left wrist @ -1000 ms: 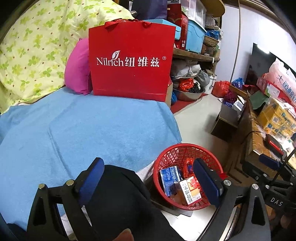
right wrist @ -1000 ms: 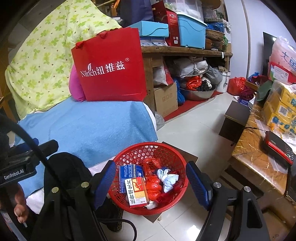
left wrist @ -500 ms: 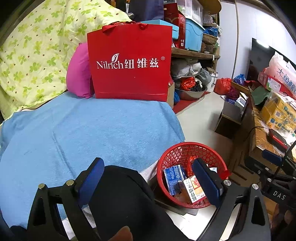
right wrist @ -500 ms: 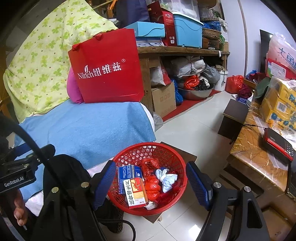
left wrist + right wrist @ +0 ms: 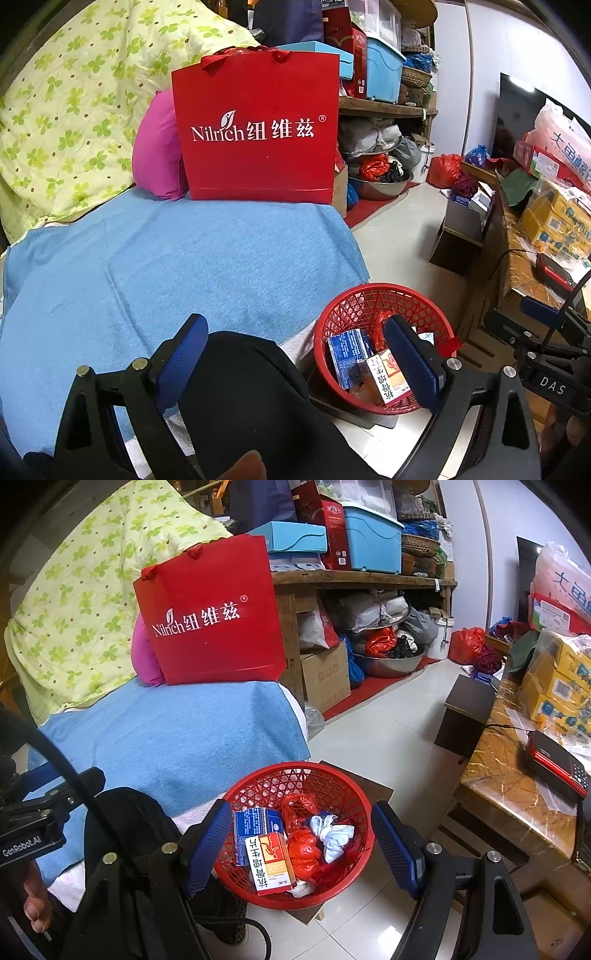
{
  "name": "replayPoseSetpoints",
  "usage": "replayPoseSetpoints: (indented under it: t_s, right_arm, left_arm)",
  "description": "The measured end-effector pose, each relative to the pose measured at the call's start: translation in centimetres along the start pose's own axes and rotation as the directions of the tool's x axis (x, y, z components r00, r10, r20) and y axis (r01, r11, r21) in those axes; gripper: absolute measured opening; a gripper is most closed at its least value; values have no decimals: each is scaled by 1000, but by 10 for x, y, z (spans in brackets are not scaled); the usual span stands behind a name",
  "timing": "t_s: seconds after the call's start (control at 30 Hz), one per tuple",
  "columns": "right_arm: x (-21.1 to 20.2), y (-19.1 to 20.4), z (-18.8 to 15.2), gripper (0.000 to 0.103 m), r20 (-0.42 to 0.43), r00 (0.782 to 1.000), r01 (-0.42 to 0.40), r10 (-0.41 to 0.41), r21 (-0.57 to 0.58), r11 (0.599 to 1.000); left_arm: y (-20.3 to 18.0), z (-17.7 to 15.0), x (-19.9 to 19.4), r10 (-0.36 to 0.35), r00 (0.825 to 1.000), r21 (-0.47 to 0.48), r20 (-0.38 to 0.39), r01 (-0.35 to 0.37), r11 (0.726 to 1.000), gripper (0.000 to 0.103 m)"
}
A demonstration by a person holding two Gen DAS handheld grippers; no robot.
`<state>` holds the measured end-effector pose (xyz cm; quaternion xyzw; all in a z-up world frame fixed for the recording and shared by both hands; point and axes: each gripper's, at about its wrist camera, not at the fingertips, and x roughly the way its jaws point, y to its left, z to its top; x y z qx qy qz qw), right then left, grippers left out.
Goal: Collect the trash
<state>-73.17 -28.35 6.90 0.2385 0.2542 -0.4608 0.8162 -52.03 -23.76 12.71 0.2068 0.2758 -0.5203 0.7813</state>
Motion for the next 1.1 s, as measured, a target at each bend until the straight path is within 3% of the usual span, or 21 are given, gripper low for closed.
replayPoseSetpoints:
  t_s: [0.8, 1.1]
  right_arm:
    - [1, -4, -2, 81, -5, 1000, 2, -2, 13, 1000]
    - [3, -5, -4, 81, -8, 1000, 4, -4, 14, 1000]
  left_arm:
    - [-9, -2, 2, -33, 999, -3, -15, 33, 999, 96]
    - [-14, -5, 1, -77, 997, 22, -17, 77, 997, 97]
